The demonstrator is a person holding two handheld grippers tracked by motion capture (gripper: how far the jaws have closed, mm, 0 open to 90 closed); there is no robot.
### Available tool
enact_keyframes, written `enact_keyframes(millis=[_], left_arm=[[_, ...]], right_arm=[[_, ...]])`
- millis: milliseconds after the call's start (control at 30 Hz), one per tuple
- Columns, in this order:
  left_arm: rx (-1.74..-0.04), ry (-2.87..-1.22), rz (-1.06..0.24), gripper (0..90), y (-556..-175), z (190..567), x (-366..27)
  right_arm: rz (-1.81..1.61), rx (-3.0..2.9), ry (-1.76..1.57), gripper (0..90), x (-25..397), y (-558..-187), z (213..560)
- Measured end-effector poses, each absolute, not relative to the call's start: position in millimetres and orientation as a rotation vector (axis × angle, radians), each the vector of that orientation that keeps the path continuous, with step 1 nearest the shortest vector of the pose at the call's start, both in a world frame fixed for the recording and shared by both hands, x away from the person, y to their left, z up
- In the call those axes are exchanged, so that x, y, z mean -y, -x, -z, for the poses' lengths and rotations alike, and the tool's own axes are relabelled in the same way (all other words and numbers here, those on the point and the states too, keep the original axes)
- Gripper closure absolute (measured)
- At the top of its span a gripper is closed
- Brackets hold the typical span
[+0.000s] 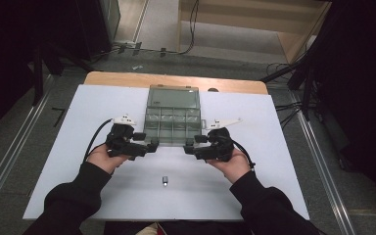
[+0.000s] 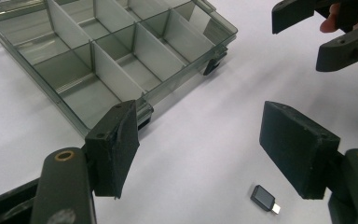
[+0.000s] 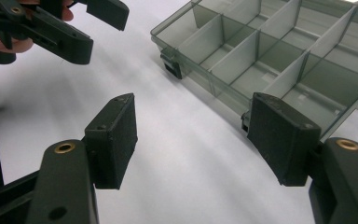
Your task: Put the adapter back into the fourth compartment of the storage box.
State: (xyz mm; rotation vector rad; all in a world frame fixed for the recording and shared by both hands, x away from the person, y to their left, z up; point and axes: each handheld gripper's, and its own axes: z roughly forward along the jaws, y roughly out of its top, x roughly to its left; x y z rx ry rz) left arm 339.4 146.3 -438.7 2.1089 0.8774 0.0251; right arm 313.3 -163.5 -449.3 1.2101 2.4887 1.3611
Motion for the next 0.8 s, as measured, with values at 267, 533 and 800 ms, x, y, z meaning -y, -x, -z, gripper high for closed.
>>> enact_keyframes(millis=[267, 533, 800], left_arm=[[-0.862, -2.132, -0.032, 29.0, -332, 439, -148], [-0.844, -2.144, -0.031, 29.0, -323, 442, -150], [-0.822, -2.157, -0.024, 29.0, -315, 442, -151]], right_arm=[[-1.353, -2.508, -1.199, 31.1, 162, -304, 451], [-1.352, -2.526, -1.190, 31.1, 160, -296, 454], [-1.344, -2.542, -1.194, 31.1, 160, -288, 457]])
